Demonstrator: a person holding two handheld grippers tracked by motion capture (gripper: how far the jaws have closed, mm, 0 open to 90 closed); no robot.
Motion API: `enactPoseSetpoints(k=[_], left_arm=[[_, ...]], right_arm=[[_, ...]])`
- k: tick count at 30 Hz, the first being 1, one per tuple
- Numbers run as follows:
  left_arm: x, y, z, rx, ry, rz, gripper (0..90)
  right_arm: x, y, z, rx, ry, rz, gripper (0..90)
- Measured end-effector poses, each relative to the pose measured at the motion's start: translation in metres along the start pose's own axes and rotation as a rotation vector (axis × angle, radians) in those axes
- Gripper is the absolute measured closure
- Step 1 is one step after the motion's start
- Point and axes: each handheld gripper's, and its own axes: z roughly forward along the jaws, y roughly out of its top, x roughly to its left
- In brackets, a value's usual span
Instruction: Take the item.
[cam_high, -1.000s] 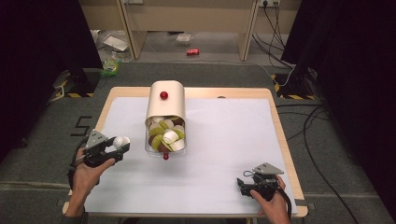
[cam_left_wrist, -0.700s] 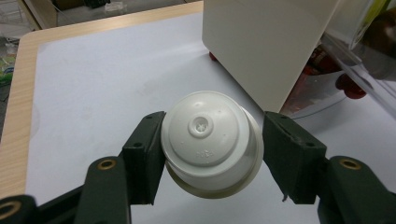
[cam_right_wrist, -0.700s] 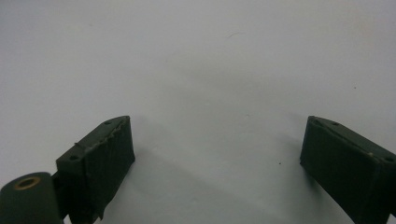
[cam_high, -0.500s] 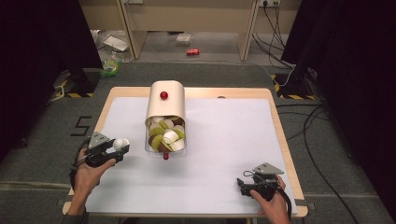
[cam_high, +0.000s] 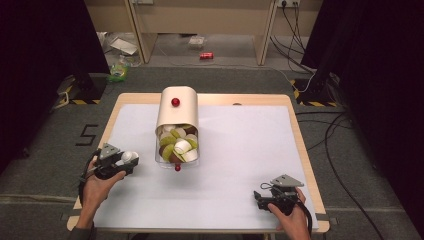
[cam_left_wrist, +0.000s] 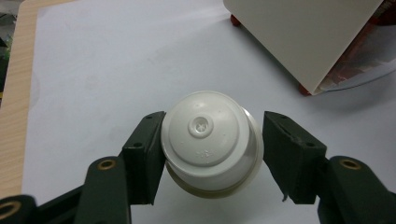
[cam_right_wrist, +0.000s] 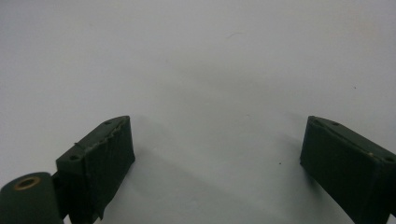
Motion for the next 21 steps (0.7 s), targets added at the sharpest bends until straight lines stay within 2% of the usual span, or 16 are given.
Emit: enactPoseSetpoints(k=[21], left_arm=[[0.003,-0.013,0.019,0.071,0.021,0.006,40.9]], right_arm=[[0.000,0.000,0.000,0.000,0.000,0.000,10.1]])
